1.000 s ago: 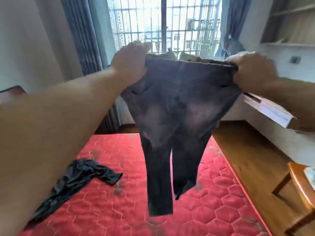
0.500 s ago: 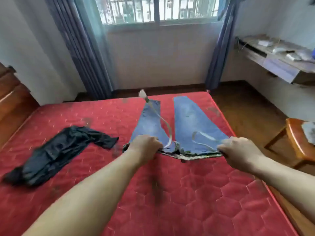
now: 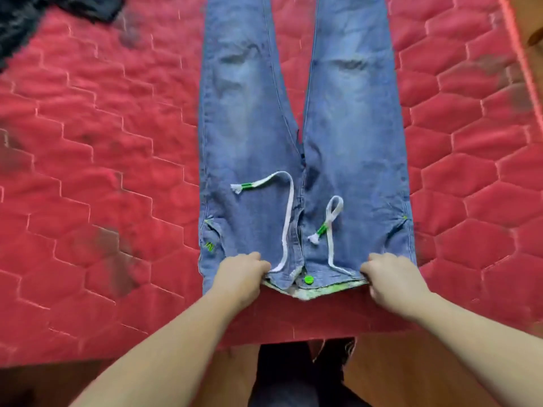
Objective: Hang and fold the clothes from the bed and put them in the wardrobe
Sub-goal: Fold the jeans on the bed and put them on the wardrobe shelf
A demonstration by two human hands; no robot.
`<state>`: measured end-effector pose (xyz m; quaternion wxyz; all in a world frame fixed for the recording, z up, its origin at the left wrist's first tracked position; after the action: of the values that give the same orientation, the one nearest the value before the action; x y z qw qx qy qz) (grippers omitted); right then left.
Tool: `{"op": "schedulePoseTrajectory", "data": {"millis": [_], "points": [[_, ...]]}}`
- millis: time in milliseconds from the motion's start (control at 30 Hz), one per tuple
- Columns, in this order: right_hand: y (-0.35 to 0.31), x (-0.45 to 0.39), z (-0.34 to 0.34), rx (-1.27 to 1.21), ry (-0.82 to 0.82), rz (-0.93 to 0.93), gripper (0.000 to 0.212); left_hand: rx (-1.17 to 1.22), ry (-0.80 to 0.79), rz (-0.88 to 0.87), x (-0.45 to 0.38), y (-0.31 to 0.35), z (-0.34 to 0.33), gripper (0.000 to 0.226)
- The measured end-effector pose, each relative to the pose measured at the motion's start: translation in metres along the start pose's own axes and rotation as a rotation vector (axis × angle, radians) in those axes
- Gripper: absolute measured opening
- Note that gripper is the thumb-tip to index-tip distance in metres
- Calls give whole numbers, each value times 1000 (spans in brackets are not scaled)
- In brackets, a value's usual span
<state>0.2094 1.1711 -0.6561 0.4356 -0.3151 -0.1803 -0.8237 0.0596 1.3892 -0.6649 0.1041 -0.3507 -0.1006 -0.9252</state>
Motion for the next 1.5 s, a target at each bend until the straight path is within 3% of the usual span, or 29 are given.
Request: {"op": "schedulePoseTrajectory", "data": {"millis": [133, 233, 300, 400, 500, 567, 667, 800, 900, 967, 1067, 1133, 1200, 1267, 1300, 1367, 1400, 1433, 1500], "points": [[-12, 12, -32, -56, -20, -10, 28, 96, -3, 37, 12, 12, -33, 38], [-12, 4, -34, -187, -127, -40, 62, 189, -136, 96, 5, 13, -37, 72], [-11, -6, -29, -339, -190, -68, 70, 306, -171, 175, -5, 11, -30, 78], [-10, -21, -20, -675, -200, -157, 66, 485, 12, 268, -29, 12, -16, 56], [-6, -44, -5, -886, 13, -269, 44, 1072, 117, 471, -56, 11, -8, 32], [-5, -60, 3, -1106, 69, -377, 35, 1478, 75, 578, -72, 10, 0, 21], [-9, -79, 8, -1437, -118, -515, 15, 1736, -59, 576, -92, 5, 15, 17], [0, -92, 25, -1562, -270, -601, 14, 1838, -121, 544, -115, -11, 41, 13], [13, -102, 45, -1784, -367, -604, 10, 1863, -27, 519, -131, -27, 62, 6], [24, -111, 65, -1934, -395, -559, 11, 1742, 76, 470, -141, -38, 77, 16], [44, -124, 94, -2242, -282, -477, 24, 1352, 232, 363, -153, -53, 101, 20], [52, -131, 102, -2169, -201, -468, 23, 1135, 261, 373, -158, -67, 114, 21], [54, -136, 104, -1879, -121, -457, 14, 950, 247, 367, -164, -80, 123, 25], [57, -140, 106, -1464, 68, -350, 8, 848, 246, 335, -171, -88, 130, 30], [55, -143, 107, -1184, 132, -229, 17, 824, 257, 324, -175, -90, 134, 31], [39, -145, 98, -631, 52, 9, 33, 803, 286, 312, -183, -87, 141, 33], [33, -146, 93, -482, 24, 74, 30, 800, 306, 308, -186, -83, 146, 33], [31, -147, 90, -438, 41, 89, 24, 795, 328, 297, -189, -79, 150, 33], [36, -154, 96, -612, 157, 20, 24, 732, 381, 257, -196, -67, 160, 35]]}}
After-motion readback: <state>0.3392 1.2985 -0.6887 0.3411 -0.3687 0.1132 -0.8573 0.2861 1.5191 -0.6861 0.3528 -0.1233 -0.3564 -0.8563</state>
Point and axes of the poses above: each hand's wrist, its own x-axis away from the middle knuckle, its own z-axis out of the back of the hand, y = z × x, the point moved 4 cm from there along -x, towards the middle knuckle, and after that the axes turned 1 degree about z, right-handed, at the moved point
